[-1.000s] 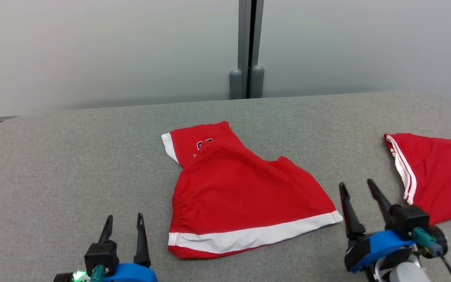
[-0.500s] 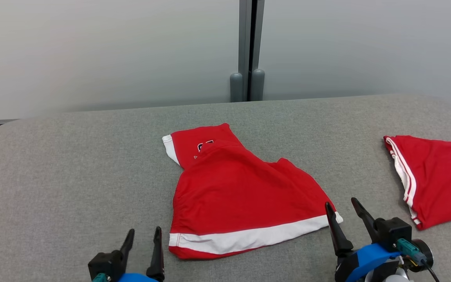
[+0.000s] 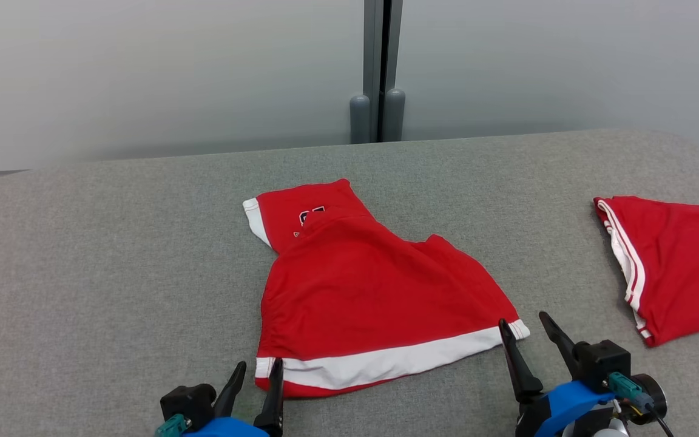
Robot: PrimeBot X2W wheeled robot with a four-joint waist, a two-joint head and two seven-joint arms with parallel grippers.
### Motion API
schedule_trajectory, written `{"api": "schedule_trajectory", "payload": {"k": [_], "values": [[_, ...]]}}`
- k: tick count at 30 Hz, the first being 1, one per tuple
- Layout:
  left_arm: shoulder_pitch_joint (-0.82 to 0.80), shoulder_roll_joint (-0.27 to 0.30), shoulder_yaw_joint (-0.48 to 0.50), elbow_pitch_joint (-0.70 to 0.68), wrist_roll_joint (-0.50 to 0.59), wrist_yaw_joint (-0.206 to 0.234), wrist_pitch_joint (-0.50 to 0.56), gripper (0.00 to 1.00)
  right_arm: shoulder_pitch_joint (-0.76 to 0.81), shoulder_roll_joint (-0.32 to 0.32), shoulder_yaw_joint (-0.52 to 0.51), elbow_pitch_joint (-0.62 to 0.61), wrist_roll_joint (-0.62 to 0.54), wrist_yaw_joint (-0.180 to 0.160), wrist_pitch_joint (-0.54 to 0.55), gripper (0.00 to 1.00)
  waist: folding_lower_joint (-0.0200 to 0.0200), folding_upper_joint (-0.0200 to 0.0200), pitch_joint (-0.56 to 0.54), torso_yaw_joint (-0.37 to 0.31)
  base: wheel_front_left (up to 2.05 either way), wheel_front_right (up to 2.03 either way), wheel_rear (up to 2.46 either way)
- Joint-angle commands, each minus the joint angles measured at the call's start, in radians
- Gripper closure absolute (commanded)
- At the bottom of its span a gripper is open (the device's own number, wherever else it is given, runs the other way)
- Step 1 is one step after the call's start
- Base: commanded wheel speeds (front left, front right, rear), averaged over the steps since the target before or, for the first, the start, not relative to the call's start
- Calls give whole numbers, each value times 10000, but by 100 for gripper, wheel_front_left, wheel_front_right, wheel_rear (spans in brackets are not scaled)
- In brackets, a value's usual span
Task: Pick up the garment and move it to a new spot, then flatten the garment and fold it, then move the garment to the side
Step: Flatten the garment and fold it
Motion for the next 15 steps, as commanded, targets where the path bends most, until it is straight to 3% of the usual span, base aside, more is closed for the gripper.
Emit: {"api": "schedule_trajectory", "payload": {"k": [1, 15], "values": [[-220, 1, -170, 81, -274, -83, 3, 0, -105, -22, 0, -11, -68, 1, -6, 0, -1, 0, 51, -28, 0, 0, 0], [-579, 113, -950, 387, -1431, -91, 3, 0, -162, -22, -64, 16, -121, 1, -6, 0, -1, 0, 276, -53, 0, 0, 0]]}}
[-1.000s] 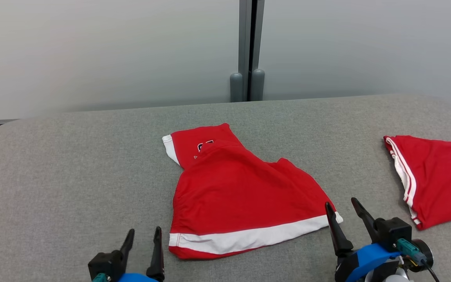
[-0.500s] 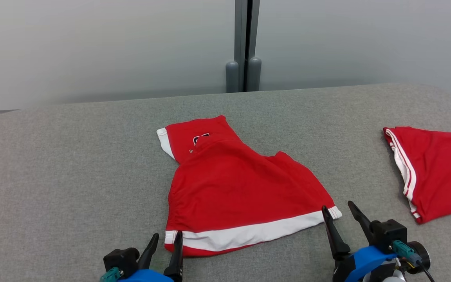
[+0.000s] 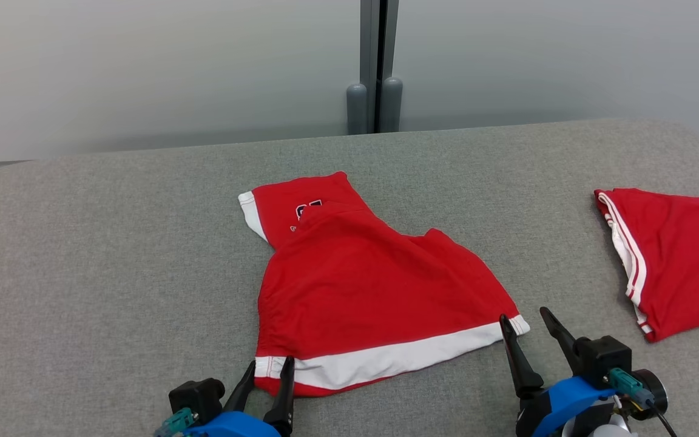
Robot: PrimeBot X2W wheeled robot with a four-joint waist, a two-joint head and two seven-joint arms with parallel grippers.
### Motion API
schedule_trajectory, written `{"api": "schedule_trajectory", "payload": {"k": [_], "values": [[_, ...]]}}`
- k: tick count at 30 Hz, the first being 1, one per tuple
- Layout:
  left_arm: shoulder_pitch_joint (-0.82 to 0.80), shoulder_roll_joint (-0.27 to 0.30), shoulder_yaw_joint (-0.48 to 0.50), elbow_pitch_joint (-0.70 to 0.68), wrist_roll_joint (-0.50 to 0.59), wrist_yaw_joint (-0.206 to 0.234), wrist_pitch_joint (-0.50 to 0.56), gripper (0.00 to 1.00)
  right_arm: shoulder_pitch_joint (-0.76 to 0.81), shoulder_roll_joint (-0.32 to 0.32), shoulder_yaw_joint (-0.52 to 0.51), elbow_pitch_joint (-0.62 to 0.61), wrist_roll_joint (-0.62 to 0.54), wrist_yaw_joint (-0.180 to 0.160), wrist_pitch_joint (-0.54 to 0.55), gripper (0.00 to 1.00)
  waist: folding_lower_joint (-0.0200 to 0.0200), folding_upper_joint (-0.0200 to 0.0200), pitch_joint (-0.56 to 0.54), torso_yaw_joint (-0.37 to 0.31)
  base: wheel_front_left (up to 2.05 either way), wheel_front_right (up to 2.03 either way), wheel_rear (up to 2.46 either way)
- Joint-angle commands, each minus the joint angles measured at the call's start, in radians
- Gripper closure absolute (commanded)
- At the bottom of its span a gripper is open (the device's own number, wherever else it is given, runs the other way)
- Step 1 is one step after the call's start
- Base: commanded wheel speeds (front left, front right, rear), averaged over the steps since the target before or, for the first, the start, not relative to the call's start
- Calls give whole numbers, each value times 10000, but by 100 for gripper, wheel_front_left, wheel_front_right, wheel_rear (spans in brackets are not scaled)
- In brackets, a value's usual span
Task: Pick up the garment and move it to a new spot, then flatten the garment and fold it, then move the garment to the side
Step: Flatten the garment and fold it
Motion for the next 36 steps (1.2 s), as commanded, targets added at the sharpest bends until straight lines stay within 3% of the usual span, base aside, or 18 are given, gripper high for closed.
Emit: {"api": "schedule_trajectory", "payload": {"k": [1, 11, 12, 13, 17, 23, 27, 28, 29, 30, 36], "values": [[-98, 53, -44, 46, -70, -76, 3, 0, -46, -22, -5, 8, -34, 1, -6, 0, -1, 0, -3, 16, 0, 0, 0], [-171, 275, -468, -313, -332, -77, 3, 0, 32, -22, 43, -28, 36, 1, -6, 0, -1, 0, -14, 164, 0, 0, 0], [-124, 264, -493, -355, -331, -77, 3, 7, 44, -22, 48, -32, 43, 1, -6, 0, -1, 0, -22, 181, 0, 0, 0], [-85, 266, -534, -401, -325, -77, 3, 22, 56, -23, 46, -36, 54, 1, -6, 0, -1, 0, -28, 198, 0, 0, 0], [22, 328, -708, -525, -323, -77, 3, 43, 89, -22, 87, -15, 111, 1, -6, 0, -1, 0, -32, 267, 0, 0, 0], [-45, 437, -905, -464, -445, -78, 3, 44, 60, -22, 127, 5, 120, 1, -6, 0, -1, 0, 9, 303, 0, 0, 0], [-138, 479, -1037, -409, -523, -78, 3, 56, 5, -22, 88, 0, 155, 1, -6, 0, -1, 0, 47, 301, 0, 0, 0], [-156, 484, -1045, -400, -533, -78, 3, 62, -7, -22, 70, -12, 163, 1, -6, 0, -1, 0, 58, 299, 0, 0, 0], [-174, 486, -1053, -397, -547, -78, 3, 77, -15, -22, 51, -25, 165, 1, -6, 0, -1, 0, 69, 300, 0, 0, 0], [-191, 485, -1062, -397, -552, -78, 3, 100, -16, -22, 31, -32, 172, 1, -6, 0, -1, 0, 78, 304, 0, 0, 0], [-273, 539, -1109, -447, -518, -77, 3, 100, -13, -22, -251, 179, 262, 1, -6, 0, -1, 0, 160, 394, 0, 0, 0]]}}
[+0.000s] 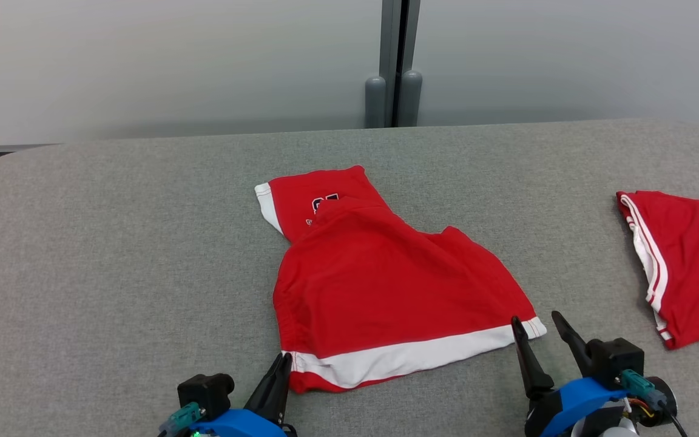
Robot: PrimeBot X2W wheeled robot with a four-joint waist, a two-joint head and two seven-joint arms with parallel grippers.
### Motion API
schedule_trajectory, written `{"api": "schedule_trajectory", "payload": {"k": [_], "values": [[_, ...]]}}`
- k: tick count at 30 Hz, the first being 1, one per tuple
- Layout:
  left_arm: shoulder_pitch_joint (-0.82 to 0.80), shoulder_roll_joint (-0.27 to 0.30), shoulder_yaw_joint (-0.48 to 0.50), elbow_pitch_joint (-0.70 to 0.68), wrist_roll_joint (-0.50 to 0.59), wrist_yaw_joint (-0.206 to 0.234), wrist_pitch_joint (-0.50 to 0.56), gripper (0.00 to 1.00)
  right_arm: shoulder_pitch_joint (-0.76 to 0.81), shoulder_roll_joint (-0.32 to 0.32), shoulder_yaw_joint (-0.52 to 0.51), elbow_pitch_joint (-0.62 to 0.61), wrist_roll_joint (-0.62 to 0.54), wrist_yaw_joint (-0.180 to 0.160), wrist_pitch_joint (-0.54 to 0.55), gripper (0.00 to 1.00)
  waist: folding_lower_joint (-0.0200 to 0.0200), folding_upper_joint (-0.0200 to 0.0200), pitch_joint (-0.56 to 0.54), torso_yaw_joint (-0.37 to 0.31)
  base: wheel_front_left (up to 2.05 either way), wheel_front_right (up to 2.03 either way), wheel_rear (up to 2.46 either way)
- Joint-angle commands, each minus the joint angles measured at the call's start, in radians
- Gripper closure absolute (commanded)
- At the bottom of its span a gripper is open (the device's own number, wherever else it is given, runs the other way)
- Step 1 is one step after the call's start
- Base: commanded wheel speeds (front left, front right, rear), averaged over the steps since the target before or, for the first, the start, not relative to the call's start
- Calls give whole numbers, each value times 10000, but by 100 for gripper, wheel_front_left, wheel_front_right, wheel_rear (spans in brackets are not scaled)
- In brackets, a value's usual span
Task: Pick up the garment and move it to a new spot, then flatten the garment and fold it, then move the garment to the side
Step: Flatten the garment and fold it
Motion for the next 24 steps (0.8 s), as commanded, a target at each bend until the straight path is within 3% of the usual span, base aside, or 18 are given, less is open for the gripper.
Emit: {"api": "schedule_trajectory", "payload": {"k": [1, 10, 18, 22, 23, 24], "values": [[-176, 62, -26, -18, 39, -51, 3, 100, -30, -22, -120, 89, 83, 1, -6, 0, 0, 0, 35, 57, 0, 0, 0], [-156, 36, 926, -318, 764, -50, 3, 100, -366, -22, -802, 1086, 315, 1, -7, 0, 0, 0, 346, 414, 0, 0, 0], [-91, -271, 1733, -581, 1607, -49, 3, 100, -412, -21, -175, 1381, 342, 1, -6, 0, 0, 0, 686, 322, 0, 0, 0], [-134, -337, 1822, -609, 1705, -49, 3, 100, -394, -21, -85, 1326, 277, 1, -4, 41, 0, 0, 750, 267, 0, 0, 0], [-153, -360, 1859, -612, 1756, -49, 3, 100, -350, -23, -73, 1256, 258, 1, -4, 45, 0, 0, 769, 241, 0, 0, 0], [-152, -371, 1881, -599, 1765, -49, 3, 100, -303, -25, -52, 1212, 244, 1, -4, 42, 0, 0, 773, 227, 0, 0, 0]]}}
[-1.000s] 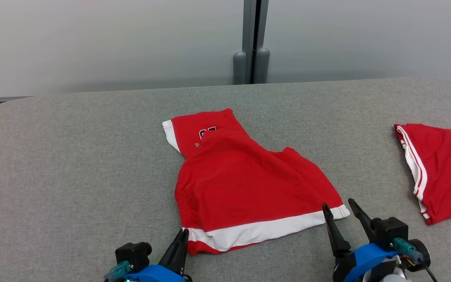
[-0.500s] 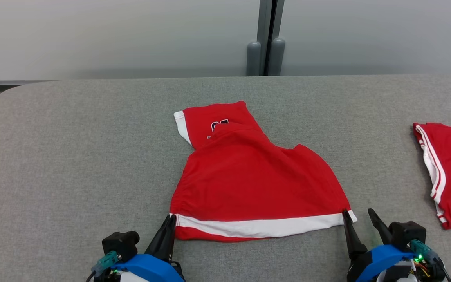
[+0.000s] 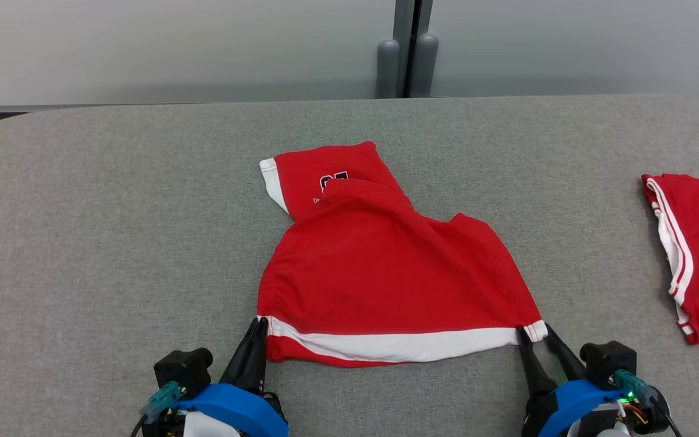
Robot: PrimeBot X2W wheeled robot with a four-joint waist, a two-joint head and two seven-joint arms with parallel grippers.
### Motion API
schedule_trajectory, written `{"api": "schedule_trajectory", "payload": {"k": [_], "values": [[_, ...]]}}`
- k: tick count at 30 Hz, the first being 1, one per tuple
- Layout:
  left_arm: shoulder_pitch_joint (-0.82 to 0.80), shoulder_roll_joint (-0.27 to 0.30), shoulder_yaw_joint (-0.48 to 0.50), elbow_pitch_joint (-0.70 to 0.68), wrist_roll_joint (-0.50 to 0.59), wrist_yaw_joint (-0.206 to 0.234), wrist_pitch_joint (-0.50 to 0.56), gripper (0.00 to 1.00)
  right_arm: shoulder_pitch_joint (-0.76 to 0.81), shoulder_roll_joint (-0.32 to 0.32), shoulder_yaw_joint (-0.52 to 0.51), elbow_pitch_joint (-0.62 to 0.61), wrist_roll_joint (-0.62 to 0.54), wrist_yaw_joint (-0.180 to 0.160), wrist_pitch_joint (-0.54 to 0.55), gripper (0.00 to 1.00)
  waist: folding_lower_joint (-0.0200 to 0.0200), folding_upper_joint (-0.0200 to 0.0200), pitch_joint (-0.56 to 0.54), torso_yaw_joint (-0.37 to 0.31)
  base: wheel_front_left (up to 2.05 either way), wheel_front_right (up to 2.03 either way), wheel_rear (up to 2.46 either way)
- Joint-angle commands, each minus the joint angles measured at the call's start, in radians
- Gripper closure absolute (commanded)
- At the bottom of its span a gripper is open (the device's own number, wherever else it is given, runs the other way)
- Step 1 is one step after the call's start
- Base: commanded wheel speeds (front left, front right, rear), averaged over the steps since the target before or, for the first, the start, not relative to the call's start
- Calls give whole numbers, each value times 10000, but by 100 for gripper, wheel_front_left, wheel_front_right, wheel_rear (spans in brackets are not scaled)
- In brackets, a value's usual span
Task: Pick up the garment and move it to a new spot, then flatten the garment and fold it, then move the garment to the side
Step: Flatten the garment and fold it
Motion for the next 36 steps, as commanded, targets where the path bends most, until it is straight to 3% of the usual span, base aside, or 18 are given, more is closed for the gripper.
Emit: {"api": "schedule_trajectory", "payload": {"k": [1, 4, 7, 8, 10, 17, 26, 36], "values": [[-59, 4, 98, 2, 45, -18, 3, 100, 141, -27, 35, -80, -92, 1, -2, 40, 0, -2, 2, -28, 0, 0, 0], [-22, -28, 139, 38, 66, -18, 3, 100, 252, -27, 67, -179, -59, 1, -2, 48, 0, -2, -14, -69, 0, 0, 0], [22, -40, 170, 62, 102, -18, 3, 100, 316, -27, 68, -197, -59, 1, -4, 70, 0, -2, -41, -110, 0, 0, 0], [25, -48, 182, 65, 117, -18, 3, 100, 300, -27, 50, -228, -78, 1, -4, 84, 0, -2, -48, -119, 0, 0, 0], [17, -58, 204, 82, 166, -18, 3, 100, 290, -27, 20, -258, -110, 1, -4, 100, 0, -2, -65, -130, 0, 0, 0], [49, -78, 431, -215, 362, -18, 3, 100, 279, -28, -68, -772, 83, 1, -5, 100, 0, -2, -299, -158, 0, 0, 0], [-258, 245, 916, -1865, 846, -18, -3, 100, -116, -31, -145, -2299, 900, 1, -5, 100, 0, -2, -1049, -351, 0, 0, 0], [-2695, 1410, 1348, -3559, 1315, -15, -7, 100, -2276, -207, -151, -4245, 1645, 1, -20, 100, 0, -2, -1547, -525, 0, 0, 0]]}}
